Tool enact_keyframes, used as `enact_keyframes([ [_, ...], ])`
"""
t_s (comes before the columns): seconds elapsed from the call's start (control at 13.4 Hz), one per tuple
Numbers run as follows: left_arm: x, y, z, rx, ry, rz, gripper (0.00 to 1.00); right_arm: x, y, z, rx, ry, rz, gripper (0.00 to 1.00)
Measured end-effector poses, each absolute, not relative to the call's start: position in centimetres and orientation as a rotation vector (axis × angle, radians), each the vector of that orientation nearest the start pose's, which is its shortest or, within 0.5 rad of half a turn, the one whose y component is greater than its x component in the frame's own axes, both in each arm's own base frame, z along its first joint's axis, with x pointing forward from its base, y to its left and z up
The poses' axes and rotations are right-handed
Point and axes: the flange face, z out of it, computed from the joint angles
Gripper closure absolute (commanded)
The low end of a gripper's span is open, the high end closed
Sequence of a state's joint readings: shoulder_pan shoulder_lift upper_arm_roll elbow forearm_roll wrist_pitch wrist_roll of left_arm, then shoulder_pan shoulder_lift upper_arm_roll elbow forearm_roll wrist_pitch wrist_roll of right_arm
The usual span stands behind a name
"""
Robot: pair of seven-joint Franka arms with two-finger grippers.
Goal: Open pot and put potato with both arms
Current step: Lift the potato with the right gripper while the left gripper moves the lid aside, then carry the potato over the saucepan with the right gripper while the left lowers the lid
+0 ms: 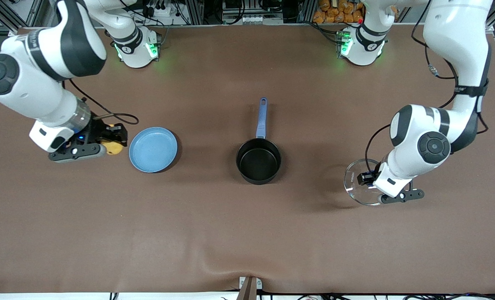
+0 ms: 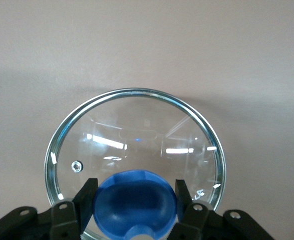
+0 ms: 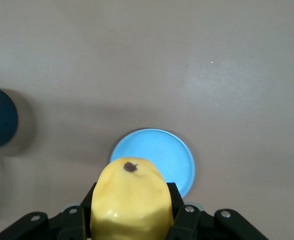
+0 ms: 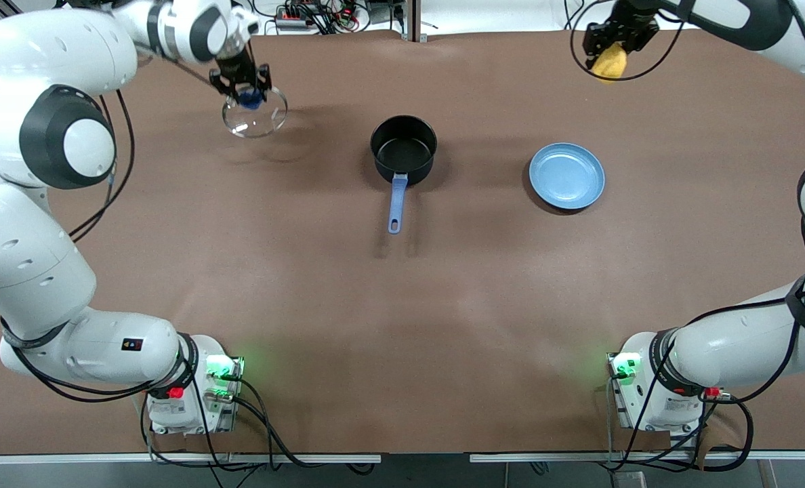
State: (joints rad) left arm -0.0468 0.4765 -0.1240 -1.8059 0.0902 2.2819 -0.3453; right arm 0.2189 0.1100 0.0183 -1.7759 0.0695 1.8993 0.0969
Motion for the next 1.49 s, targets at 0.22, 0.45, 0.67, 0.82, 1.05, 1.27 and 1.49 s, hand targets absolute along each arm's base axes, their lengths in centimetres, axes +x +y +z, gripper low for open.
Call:
enact_keyframes([
  [0.22, 64.0, -5.3, 24.1, -3.136, -0.173, 0.000, 1.00, 57.0, 21.5, 49.7, -3.055, -0.100, -0.036, 1.00],
  [0.45, 63.9, -4.2, 23.1, -3.138, -0.170, 0.020, 1.00, 57.3, 29.5, 50.0, -3.037, -0.002, -0.043, 1.00],
  [0.67, 63.9, -5.0, 23.1, -3.144, -0.154, 0.022, 0.49, 57.2, 38.0, 46.5, -3.037, 0.063, -0.003, 1.00],
  [0.82, 63.9, -5.1, 23.1, -3.146, -0.151, 0.019, 0.00, 57.4, 41.9, 43.3, -3.058, 0.086, 0.010, 1.00],
  [1.05, 64.5, -6.4, 24.4, -3.169, -0.142, -0.028, 0.00, 57.8, 46.1, 38.6, -3.073, 0.151, -0.013, 1.00],
  [1.27, 65.8, -7.1, 30.9, -3.174, -0.133, -0.188, 0.00, 57.4, 49.4, 33.9, -3.057, 0.160, -0.056, 1.00],
  [1.49, 65.3, -6.8, 41.8, -3.144, -0.136, -0.225, 0.00, 56.7, 52.1, 29.6, -3.049, 0.182, -0.076, 1.00],
])
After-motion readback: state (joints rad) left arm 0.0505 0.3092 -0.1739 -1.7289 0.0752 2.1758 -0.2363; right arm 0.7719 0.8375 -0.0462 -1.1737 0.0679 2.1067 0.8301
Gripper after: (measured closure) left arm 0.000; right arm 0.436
